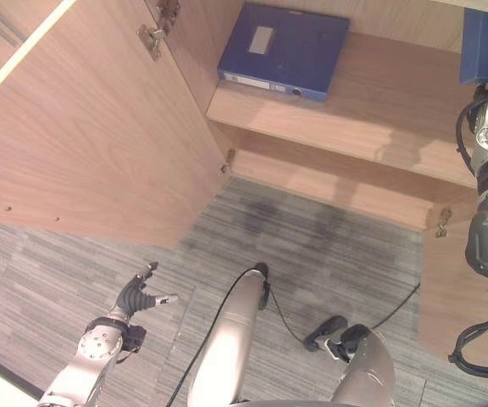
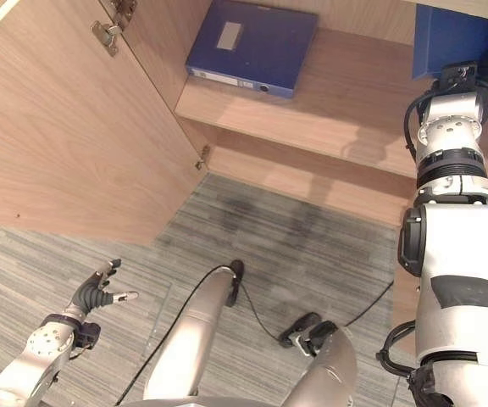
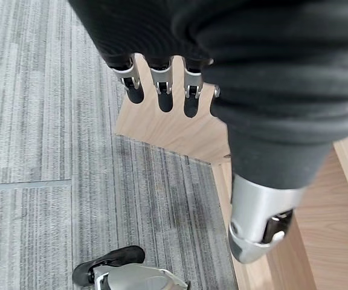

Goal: Put the empty folder in the office cabinet

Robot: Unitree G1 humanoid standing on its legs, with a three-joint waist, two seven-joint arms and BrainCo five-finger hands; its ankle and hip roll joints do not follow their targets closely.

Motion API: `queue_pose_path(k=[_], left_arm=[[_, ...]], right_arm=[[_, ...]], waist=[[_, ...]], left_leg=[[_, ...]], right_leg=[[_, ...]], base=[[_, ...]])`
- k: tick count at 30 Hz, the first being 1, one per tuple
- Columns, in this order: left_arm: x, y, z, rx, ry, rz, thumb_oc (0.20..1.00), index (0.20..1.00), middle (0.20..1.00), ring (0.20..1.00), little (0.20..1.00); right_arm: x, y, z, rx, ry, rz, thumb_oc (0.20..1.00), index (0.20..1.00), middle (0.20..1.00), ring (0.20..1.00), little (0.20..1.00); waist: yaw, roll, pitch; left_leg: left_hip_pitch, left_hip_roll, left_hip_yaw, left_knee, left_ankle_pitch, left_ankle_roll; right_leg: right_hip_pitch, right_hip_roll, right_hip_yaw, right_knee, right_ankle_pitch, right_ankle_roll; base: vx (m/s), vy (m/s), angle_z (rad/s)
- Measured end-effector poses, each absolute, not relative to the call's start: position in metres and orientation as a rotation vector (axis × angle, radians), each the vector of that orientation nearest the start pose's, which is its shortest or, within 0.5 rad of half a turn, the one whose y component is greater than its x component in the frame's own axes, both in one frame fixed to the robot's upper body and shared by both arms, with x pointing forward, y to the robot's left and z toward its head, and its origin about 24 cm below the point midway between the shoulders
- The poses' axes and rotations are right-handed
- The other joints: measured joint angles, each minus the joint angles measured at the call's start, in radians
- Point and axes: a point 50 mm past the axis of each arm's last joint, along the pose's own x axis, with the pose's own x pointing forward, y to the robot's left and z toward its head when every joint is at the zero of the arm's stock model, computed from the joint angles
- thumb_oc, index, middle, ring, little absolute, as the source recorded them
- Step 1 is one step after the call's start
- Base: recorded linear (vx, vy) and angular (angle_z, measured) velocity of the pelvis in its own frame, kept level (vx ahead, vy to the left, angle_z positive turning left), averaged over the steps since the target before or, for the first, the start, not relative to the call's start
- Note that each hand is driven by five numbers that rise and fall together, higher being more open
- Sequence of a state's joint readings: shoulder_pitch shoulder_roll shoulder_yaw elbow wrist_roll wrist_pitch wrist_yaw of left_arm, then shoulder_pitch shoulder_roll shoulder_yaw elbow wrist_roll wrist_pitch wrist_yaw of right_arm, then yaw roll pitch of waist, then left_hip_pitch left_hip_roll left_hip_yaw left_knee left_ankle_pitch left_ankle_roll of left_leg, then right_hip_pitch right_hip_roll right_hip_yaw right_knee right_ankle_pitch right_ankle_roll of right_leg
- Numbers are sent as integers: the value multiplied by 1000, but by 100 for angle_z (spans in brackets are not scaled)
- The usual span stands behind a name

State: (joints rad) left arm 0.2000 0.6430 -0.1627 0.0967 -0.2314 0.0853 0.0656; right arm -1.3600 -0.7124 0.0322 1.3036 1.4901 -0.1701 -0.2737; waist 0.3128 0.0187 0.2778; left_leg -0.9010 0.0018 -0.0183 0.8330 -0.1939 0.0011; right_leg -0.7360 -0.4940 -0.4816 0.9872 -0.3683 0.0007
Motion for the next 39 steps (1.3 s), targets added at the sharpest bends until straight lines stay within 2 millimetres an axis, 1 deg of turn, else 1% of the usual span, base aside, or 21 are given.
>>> queue_pose_path(k=[2,5,8,11,13,18,22,24,27,34,35,36,39], left_arm=[[196,263,-6,420,431,-20,1000,1000,1000,1000,1000],[195,263,-6,419,433,-23,1000,1000,1000,1000,1000],[195,263,-6,413,434,-21,1000,1000,1000,1000,1000],[195,264,-6,400,437,-16,1000,1000,1000,1000,1000],[195,264,-6,400,437,-15,1000,1000,1000,1000,1000],[194,265,-6,403,437,-5,1000,1000,1000,1000,1000],[194,264,-6,405,436,-1,1000,1000,1000,1000,1000],[194,264,-7,406,438,1,1000,1000,1000,1000,1000],[194,264,-7,406,438,0,1000,1000,1000,1000,1000],[194,266,-6,414,439,-1,1000,1000,1000,1000,1000],[195,267,-5,420,439,-1,1000,1000,1000,1000,1000],[195,267,-5,423,440,-1,1000,1000,1000,1000,1000],[195,269,-4,430,440,1,1000,1000,1000,1000,1000]], right_arm=[[387,-330,268,1057,-307,-586,200,200,200,200,200],[388,-330,260,1024,-255,-599,200,200,200,200,200],[388,-329,258,1024,-231,-598,200,200,200,200,200],[388,-330,249,1028,-190,-619,200,200,200,200,200],[389,-329,248,1029,-188,-616,200,200,200,200,200],[390,-327,247,1034,-185,-613,200,200,200,200,200],[390,-327,250,1048,-210,-606,200,200,200,200,200],[389,-329,251,1065,-224,-612,200,200,200,200,200],[389,-329,251,1066,-225,-613,200,200,200,200,200],[387,-333,252,1067,-242,-625,200,200,200,200,200],[387,-333,252,1066,-243,-626,457,457,457,457,457],[387,-333,252,1064,-242,-626,1000,1000,1000,1000,1000],[387,-332,252,1058,-240,-624,1000,1000,1000,1000,1000]], waist=[[1,1,0],[2,6,-4],[4,11,-7],[11,13,-5],[15,18,-6],[21,41,-4],[23,63,1],[26,75,4],[23,78,4],[22,88,9],[22,88,9],[22,88,9],[22,88,9]], left_leg=[[-2,0,0,1,0,0],[-15,0,-1,2,0,0],[-34,0,-1,8,0,0],[-41,-1,0,14,0,1],[-48,-1,0,15,-1,1],[-80,-4,-1,34,-1,2],[-123,-17,-2,69,-7,2],[-148,-18,-7,96,-14,-1],[-170,-17,-9,121,-22,-2],[-172,-18,-10,137,-31,3],[-172,-18,-11,137,-31,3],[-172,-18,-11,137,-31,3],[-173,-18,-12,137,-31,3]], right_leg=[[-3,0,1,2,-1,0],[-14,0,0,3,-1,0],[-33,-1,1,9,-2,-2],[-40,-5,2,18,-8,-6],[-48,-5,3,20,-9,-6],[-82,-12,8,46,-15,-11],[-128,-38,24,102,-40,-16],[-151,-41,30,128,-53,-20],[-173,-48,36,156,-64,-24],[-174,-52,39,176,-76,-28],[-174,-52,39,177,-77,-28],[-175,-51,39,178,-78,-28],[-176,-51,39,180,-80,-27]], base=[[-32,-1,0],[0,0,0],[-27,7,0],[-12,4,1],[0,0,0],[0,0,0],[1,-8,9],[6,2,4],[0,0,0],[0,0,0],[0,0,0],[0,0,0],[0,0,0]])
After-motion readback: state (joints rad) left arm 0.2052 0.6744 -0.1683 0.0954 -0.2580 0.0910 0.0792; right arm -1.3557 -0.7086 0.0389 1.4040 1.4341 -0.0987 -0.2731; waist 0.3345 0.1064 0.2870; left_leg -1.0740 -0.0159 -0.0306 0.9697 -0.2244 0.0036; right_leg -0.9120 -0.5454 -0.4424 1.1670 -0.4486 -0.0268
